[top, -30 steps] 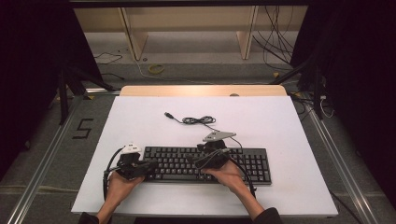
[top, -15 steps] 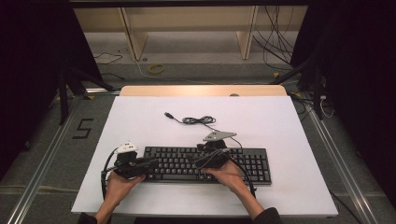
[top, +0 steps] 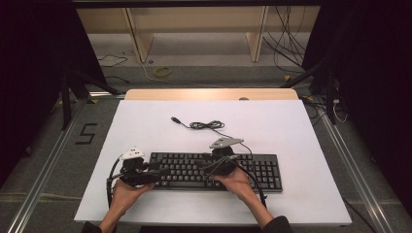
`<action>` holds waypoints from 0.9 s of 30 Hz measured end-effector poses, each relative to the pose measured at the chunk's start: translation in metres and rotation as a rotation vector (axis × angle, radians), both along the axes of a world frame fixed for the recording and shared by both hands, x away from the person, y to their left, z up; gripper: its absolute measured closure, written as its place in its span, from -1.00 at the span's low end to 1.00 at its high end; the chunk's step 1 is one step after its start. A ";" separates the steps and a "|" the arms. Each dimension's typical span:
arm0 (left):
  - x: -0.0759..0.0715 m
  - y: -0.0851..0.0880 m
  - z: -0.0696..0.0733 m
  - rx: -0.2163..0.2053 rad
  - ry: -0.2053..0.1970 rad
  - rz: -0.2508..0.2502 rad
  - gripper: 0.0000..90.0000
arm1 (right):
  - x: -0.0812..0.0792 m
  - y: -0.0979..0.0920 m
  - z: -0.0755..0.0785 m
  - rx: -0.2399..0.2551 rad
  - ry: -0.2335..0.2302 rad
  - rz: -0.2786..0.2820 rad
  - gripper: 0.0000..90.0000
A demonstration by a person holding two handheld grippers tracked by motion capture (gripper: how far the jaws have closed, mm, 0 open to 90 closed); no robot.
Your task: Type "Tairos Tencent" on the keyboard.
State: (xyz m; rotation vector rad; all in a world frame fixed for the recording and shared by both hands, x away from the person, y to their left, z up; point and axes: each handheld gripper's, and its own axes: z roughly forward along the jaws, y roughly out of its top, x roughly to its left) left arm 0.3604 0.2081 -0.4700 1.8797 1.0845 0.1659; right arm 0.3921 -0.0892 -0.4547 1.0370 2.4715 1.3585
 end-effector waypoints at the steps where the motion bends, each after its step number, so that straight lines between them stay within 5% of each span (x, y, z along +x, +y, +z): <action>1: 0.000 0.000 0.000 0.001 0.000 -0.001 -0.01 | 0.000 0.000 -0.001 0.000 -0.001 0.001 0.38; 15: -0.003 0.000 0.001 -0.050 0.000 0.001 -0.23 | 0.001 0.002 -0.006 -0.038 0.020 0.006 0.84; 27: -0.007 0.000 0.003 -0.072 -0.009 0.002 -0.28 | 0.002 0.004 -0.014 -0.073 0.033 0.005 0.96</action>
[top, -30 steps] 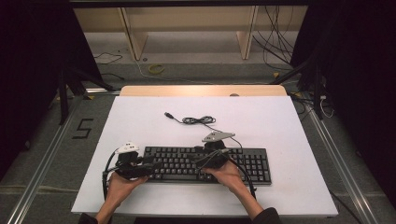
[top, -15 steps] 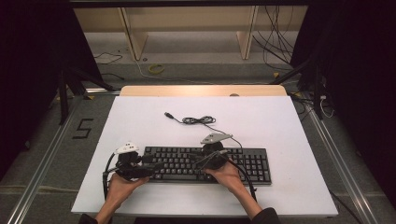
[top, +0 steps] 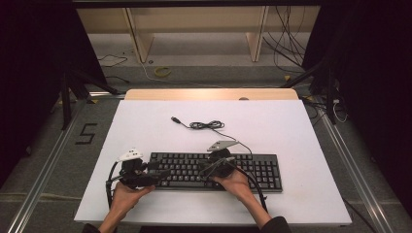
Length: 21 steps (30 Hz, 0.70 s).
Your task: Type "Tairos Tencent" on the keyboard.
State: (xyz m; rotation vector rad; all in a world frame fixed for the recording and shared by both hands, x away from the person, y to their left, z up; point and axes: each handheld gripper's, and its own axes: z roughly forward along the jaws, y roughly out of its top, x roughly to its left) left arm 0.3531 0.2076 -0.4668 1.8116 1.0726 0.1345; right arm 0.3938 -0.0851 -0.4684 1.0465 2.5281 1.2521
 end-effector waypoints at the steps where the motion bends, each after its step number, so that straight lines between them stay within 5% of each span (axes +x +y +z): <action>1: 0.000 0.000 0.000 0.000 -0.001 0.001 -0.29 | 0.000 0.000 0.000 -0.004 0.004 -0.002 0.97; 21: -0.001 0.000 0.001 -0.002 -0.018 -0.005 -0.37 | 0.001 0.004 -0.007 -0.030 0.018 0.000 1.00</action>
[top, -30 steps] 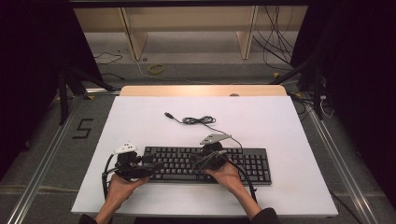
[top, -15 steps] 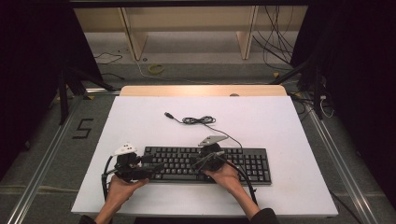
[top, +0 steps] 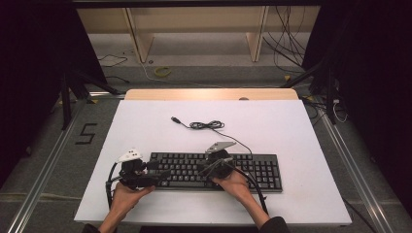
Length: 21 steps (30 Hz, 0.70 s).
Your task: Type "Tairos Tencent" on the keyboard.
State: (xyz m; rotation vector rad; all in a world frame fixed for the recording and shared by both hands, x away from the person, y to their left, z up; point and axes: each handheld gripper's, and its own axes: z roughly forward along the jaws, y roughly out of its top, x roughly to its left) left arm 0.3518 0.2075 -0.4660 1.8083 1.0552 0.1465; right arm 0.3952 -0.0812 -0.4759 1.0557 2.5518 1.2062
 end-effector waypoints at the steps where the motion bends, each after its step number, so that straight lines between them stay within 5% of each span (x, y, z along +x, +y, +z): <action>1: 0.000 0.000 0.000 0.000 -0.001 0.000 -0.37 | 0.000 0.000 0.000 -0.003 0.001 0.001 1.00; 14: 0.001 0.000 0.000 0.008 -0.008 0.000 -0.36 | 0.000 0.003 -0.003 -0.033 0.004 -0.003 1.00; 21: 0.002 0.000 -0.001 0.007 -0.007 0.003 -0.35 | 0.001 -0.004 0.003 0.046 0.016 -0.020 0.98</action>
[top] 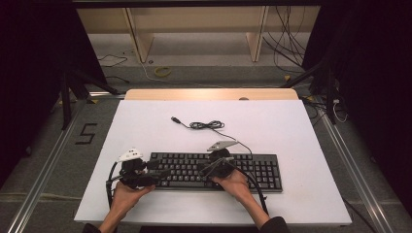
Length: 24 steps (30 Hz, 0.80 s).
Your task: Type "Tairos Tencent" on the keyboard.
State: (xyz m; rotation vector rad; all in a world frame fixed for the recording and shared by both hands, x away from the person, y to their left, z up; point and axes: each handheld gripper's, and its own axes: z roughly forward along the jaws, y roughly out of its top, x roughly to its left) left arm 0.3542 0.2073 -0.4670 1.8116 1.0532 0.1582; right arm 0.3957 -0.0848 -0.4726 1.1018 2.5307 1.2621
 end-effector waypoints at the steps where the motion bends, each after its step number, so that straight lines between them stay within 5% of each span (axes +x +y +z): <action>1: 0.000 0.000 0.000 0.001 -0.001 -0.001 -0.35 | 0.000 -0.001 0.002 0.009 -0.006 -0.001 0.97; 10: 0.001 -0.002 0.000 0.003 -0.006 -0.004 -0.33 | -0.004 -0.007 0.011 0.064 -0.021 0.001 0.74; 24: 0.005 -0.005 0.000 0.001 -0.009 -0.015 -0.22 | -0.010 -0.009 0.016 0.083 -0.026 0.023 0.24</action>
